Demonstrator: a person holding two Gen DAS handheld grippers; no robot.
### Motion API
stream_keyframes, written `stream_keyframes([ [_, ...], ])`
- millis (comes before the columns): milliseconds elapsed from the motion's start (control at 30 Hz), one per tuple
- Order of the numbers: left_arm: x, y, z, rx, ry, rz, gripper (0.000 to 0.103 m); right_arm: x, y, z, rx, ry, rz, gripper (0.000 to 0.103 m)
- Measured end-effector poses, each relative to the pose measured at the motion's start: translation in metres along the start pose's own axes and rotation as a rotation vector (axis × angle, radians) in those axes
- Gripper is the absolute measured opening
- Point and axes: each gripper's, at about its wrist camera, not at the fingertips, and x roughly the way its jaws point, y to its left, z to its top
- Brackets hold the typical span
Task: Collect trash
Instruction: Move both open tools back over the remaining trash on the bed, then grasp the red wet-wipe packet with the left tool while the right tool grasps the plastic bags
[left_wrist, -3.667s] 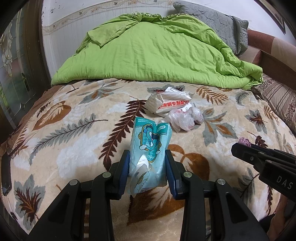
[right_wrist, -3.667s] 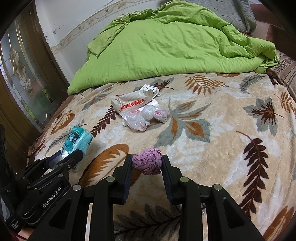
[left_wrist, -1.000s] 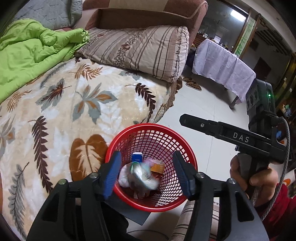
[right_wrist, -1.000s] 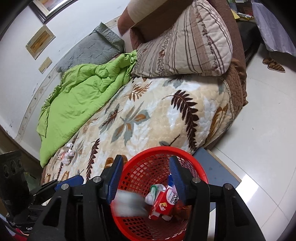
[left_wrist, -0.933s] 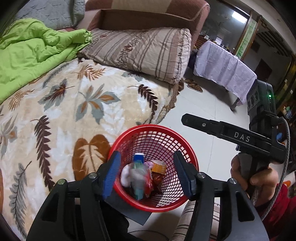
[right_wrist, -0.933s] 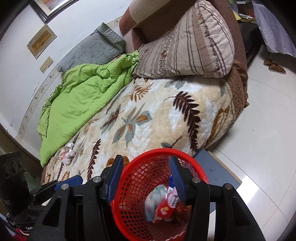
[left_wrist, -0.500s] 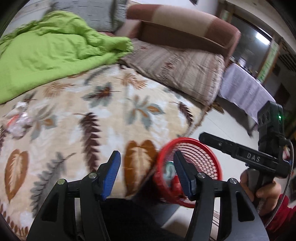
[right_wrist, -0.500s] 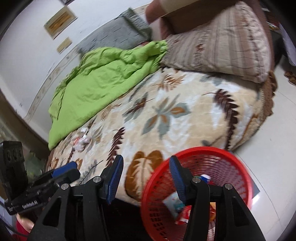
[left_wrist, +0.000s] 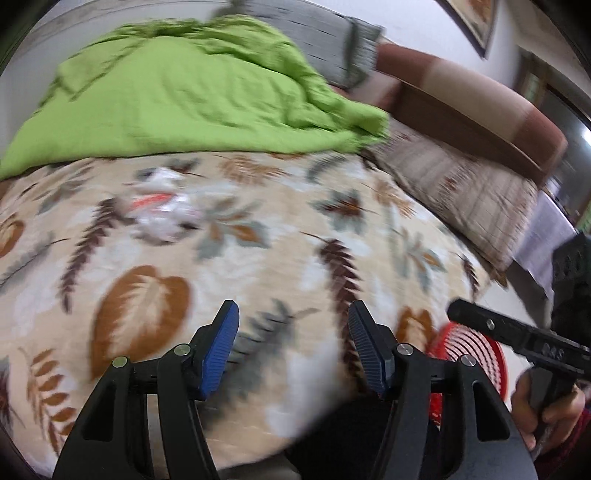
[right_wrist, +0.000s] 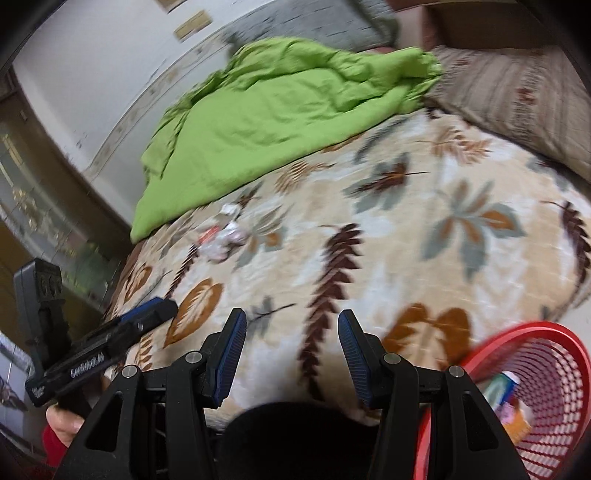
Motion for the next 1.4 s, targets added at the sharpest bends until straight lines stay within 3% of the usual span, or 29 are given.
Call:
stream_keyframes([
  [333, 0.009, 0.104, 0.023, -0.151, -0.081, 0.235, 0.061, 0.062, 0.063, 0.025, -0.109, 0.064, 0.044, 0.056],
  [500, 0.021, 0.148, 0.020, -0.179, -0.158, 0.388, 0.061, 0.123, 0.096, 0.045, -0.116, 0.117, 0.084, 0.056],
  [567, 0.028, 0.166, 0.015, -0.197, -0.137, 0.455, 0.061, 0.150, 0.106, 0.053, -0.096, 0.138, 0.096, 0.056],
  [633, 0.027, 0.181, 0.017, -0.245, -0.128, 0.429, 0.061, 0.177, 0.112, 0.061, -0.060, 0.156, 0.105, 0.056],
  [767, 0.017, 0.204, 0.020, -0.297, -0.171, 0.481, 0.061, 0.233, 0.113, 0.077, 0.092, 0.182, 0.126, 0.056],
  [900, 0.017, 0.221, 0.018, -0.372, -0.155, 0.445, 0.061, 0.275, 0.115, 0.086, 0.183, 0.177, 0.092, 0.056],
  [1133, 0.026, 0.223, 0.022, -0.374, -0.138, 0.385, 0.061, 0.320, 0.102, 0.088, 0.265, 0.158, 0.101, 0.056],
  [1167, 0.029, 0.221, 0.024, -0.368, -0.134, 0.372, 0.061, 0.326, 0.100, 0.089, 0.267, 0.167, 0.109, 0.052],
  [1200, 0.032, 0.219, 0.025, -0.365, -0.130, 0.359, 0.061, 0.328, 0.099, 0.089, 0.269, 0.172, 0.120, 0.040],
  [1300, 0.039, 0.213, 0.032, -0.350, -0.128, 0.312, 0.063, 0.321, 0.099, 0.094, 0.254, 0.151, 0.131, 0.029],
  [1400, 0.047, 0.206, 0.043, -0.324, -0.132, 0.273, 0.067, 0.298, 0.099, 0.096, 0.232, 0.089, 0.075, 0.029],
])
